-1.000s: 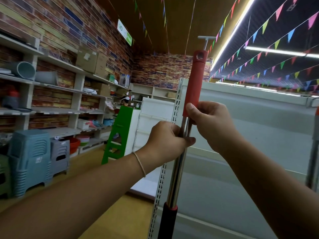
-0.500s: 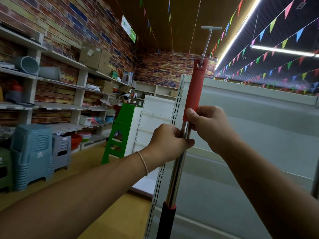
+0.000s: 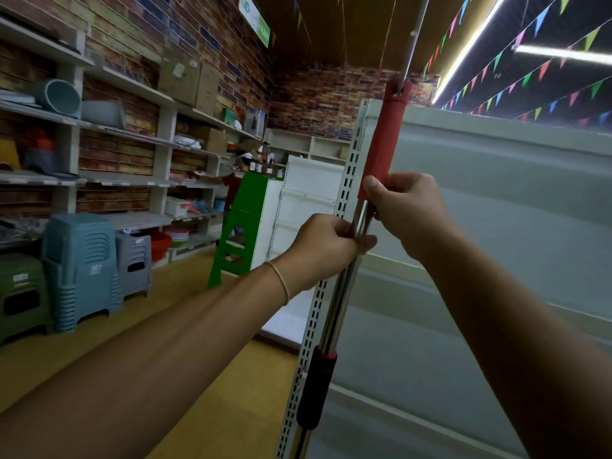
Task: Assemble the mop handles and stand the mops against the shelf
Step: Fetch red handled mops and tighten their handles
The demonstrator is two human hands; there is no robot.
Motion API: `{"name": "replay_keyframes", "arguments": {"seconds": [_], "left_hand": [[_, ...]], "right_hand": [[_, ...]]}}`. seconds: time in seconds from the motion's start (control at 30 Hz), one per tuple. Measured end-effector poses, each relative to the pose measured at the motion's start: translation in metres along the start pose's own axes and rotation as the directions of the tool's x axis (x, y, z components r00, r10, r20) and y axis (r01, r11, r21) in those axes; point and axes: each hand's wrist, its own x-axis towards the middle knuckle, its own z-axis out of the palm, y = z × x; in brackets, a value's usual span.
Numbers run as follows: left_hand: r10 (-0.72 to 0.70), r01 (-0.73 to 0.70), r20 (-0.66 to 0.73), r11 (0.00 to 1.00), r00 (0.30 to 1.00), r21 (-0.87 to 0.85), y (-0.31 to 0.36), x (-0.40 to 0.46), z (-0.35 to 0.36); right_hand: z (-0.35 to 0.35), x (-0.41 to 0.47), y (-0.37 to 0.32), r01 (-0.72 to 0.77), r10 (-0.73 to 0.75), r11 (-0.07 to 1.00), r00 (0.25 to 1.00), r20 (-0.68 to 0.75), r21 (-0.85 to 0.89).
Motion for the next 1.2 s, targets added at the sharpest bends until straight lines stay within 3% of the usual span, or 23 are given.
{"name": "replay_keyframes", "arguments": {"seconds": [0.87,1.2], "left_hand": [[-0.072,0.073,-0.026,0.997,0.997,0.024,-0.038,0.077,0.027],[-0.113,0.114,0.021,0.992,0.993,-0.057,-0.042,0.084,0.030]], "right_hand": [[0.016,0.075,0.056,-0.089,0.089,0.996,0.996,0.007,0.006],[0.021,0.090,0.072,-0.071,0.070,0.996,0.997,0.007,0.048]]}}
